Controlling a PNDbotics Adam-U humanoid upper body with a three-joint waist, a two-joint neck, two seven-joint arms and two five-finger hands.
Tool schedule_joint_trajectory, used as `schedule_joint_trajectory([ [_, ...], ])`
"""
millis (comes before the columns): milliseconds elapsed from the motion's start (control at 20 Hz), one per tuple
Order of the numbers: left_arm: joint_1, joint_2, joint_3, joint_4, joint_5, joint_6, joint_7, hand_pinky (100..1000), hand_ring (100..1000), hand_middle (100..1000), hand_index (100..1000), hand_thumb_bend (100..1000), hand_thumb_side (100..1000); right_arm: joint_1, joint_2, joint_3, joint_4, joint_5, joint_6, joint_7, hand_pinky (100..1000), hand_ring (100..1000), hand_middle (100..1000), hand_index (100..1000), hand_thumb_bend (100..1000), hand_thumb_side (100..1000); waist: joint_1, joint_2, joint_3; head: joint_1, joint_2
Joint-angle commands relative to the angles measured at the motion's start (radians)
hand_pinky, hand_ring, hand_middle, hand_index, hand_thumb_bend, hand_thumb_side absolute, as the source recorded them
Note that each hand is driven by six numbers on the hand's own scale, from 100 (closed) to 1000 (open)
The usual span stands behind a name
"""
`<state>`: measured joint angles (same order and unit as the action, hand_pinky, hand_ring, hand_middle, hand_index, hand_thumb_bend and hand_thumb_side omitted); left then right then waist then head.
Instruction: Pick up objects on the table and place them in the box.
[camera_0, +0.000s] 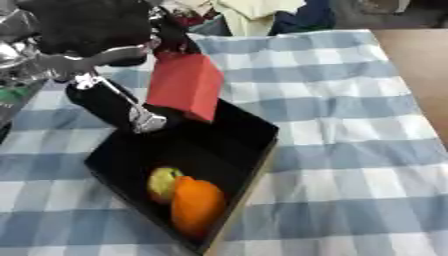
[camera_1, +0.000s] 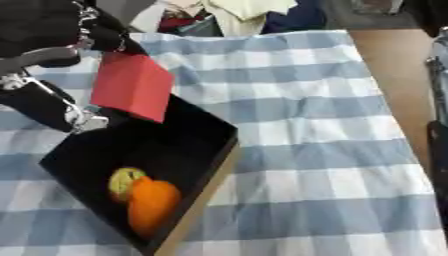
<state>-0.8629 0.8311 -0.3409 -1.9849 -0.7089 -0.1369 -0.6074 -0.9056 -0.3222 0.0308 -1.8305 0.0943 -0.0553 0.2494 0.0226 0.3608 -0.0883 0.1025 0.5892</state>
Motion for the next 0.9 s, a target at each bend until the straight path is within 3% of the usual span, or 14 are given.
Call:
schedule_joint_trajectory([
  [50, -0.006, 0.006, -0.028, -0.015, -0.037, -0.044, 0.019, 546, 556, 392, 699, 100, 292, -0.011, -0.008, -0.010, -0.023, 0.002, 0.003, 0.000, 941, 874, 772, 885, 100, 1000, 0.000, -0.027, -0.001, 0.000, -0.004],
  [400, 0.045, 0.003, -0.077, -0.015, -0.066, -0.051, 0.015, 536, 553, 395, 692, 100, 327, -0.011, -0.007, -0.011, -0.026, -0.002, 0.003, -0.001, 942, 875, 772, 885, 100, 1000, -0.002, -0.024, -0.003, 0.001, -0.003],
  [900, 0.111, -0.024, -0.140, -0.015, -0.111, 0.015, -0.042, 525, 562, 411, 689, 100, 415, -0.011, -0.003, -0.015, -0.030, -0.004, 0.005, 0.000, 943, 874, 772, 885, 100, 1000, -0.003, -0.017, -0.013, 0.007, -0.006],
])
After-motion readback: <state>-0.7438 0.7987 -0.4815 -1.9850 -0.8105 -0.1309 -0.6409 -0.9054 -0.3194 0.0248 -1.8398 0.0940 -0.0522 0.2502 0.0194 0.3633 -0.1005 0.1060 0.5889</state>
